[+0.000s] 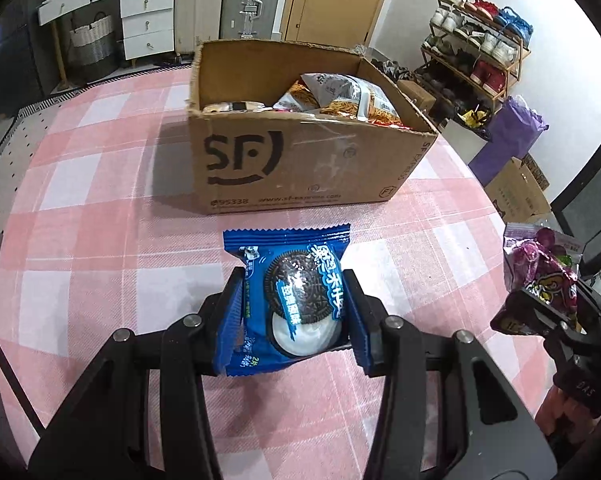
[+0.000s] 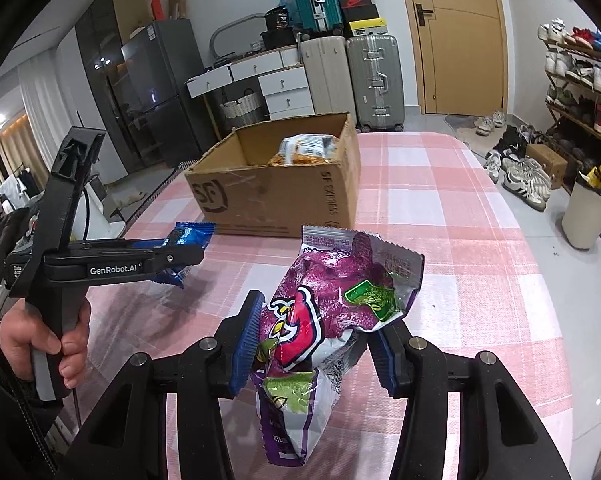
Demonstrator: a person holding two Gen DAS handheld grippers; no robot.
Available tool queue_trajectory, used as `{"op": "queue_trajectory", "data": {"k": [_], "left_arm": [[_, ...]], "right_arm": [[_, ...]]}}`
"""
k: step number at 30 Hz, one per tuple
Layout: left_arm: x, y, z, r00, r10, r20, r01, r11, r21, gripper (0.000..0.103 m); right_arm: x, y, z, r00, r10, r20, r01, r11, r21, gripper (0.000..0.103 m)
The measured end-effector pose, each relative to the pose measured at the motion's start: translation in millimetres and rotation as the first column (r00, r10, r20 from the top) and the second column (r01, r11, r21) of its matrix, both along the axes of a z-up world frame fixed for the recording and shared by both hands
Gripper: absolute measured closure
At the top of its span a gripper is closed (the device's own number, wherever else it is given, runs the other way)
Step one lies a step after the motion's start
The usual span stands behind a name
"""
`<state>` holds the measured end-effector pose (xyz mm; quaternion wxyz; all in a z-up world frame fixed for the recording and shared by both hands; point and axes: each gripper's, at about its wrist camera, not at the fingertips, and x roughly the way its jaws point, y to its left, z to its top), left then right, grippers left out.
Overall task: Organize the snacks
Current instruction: 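Carry the Oreo pack and purple candy bag over the box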
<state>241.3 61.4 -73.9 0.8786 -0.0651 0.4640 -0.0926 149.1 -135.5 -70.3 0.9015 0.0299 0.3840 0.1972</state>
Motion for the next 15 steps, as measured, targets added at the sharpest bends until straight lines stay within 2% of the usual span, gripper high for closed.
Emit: {"op": "queue_trajectory", "data": {"k": [7,15], "left_arm": [[-13,17,7,1.000,0.022,0.023,-0.021,1.000,-0.018,0.060],[-17,31,30,0.998,0.015,0.068,-0.015,1.000,-0.002,0.060]], "right_arm": [[2,15,7,0.999,0.033,0.004,-0.033,0.999,-0.001,0.053],[8,20,38,0.996,0.053,0.065,-0.054,0.998,0.014,0.053]]}}
